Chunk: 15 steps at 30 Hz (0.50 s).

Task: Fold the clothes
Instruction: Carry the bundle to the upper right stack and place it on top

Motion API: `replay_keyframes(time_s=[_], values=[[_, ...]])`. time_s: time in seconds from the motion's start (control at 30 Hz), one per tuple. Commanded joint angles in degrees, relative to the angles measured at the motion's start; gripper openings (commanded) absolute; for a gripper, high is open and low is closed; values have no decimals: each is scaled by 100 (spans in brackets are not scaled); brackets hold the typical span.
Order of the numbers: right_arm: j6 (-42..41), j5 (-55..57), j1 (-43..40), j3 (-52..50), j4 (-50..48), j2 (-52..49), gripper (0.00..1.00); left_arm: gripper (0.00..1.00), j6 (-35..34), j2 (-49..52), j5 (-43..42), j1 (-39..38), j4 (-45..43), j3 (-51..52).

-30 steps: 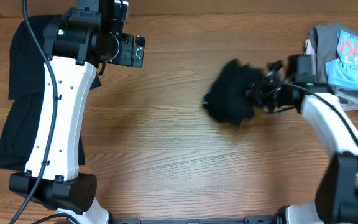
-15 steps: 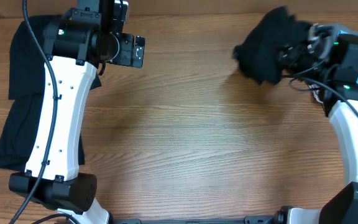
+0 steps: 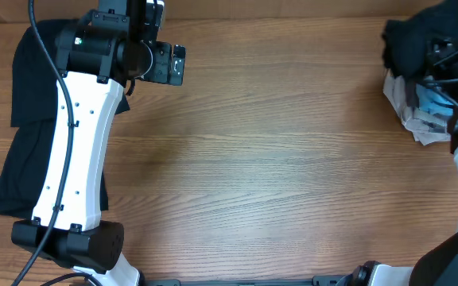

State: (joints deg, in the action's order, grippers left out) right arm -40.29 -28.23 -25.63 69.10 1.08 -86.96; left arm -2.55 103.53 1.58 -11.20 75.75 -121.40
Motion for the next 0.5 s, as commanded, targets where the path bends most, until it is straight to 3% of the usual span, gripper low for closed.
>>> replay_keyframes(time_s=[0.0,0.47], values=[[-31,125,-238,229,-374,-28,4,100,127,74,35,33,-15,17],[-800,-544,-901,229,-2564,-1617,4,100,127,74,28,31,-55,17]])
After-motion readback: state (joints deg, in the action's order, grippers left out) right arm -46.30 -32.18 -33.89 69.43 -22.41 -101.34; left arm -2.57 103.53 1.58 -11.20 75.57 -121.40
